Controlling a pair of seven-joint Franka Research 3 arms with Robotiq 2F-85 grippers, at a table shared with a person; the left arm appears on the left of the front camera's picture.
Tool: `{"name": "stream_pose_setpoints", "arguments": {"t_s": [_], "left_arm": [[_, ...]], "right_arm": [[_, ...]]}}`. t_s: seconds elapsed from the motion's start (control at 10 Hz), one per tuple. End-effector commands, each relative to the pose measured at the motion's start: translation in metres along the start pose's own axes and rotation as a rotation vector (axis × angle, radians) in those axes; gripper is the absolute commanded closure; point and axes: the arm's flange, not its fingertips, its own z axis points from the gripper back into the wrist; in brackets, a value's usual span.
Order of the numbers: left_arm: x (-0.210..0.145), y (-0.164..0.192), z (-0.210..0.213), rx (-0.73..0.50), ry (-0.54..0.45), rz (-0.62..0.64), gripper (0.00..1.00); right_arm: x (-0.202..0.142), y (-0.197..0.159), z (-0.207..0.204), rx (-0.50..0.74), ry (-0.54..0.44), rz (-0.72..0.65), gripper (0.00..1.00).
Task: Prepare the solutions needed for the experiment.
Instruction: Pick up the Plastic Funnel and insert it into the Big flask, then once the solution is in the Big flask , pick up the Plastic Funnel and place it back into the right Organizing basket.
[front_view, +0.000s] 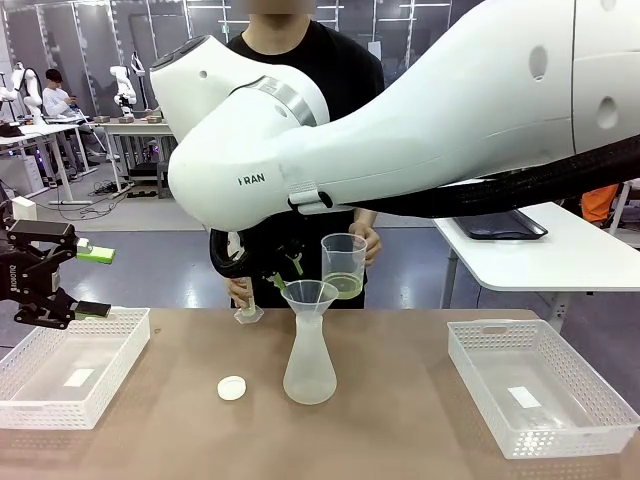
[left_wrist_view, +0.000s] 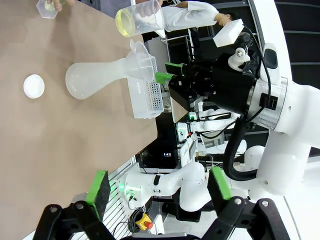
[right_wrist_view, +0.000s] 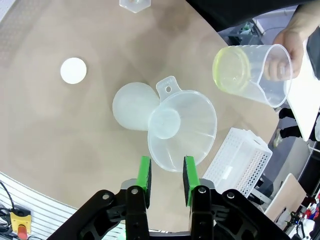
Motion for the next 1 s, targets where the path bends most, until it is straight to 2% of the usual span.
{"name": "stream_pose_setpoints", "arguments": {"t_s": [0.0,0.9], "left_arm": [[0.0017,-0.0015,-0.0016,-0.022,-0.002,-0.001,0.0],[0.0017,-0.0015,-0.0016,-0.022,-0.002,-0.001,0.0]], "right_arm": [[0.0013,0.0048,-0.005,-0.025,0.0,0.018,0.65],[0.0013,0.0048,-0.005,-0.025,0.0,0.018,0.65]]}}
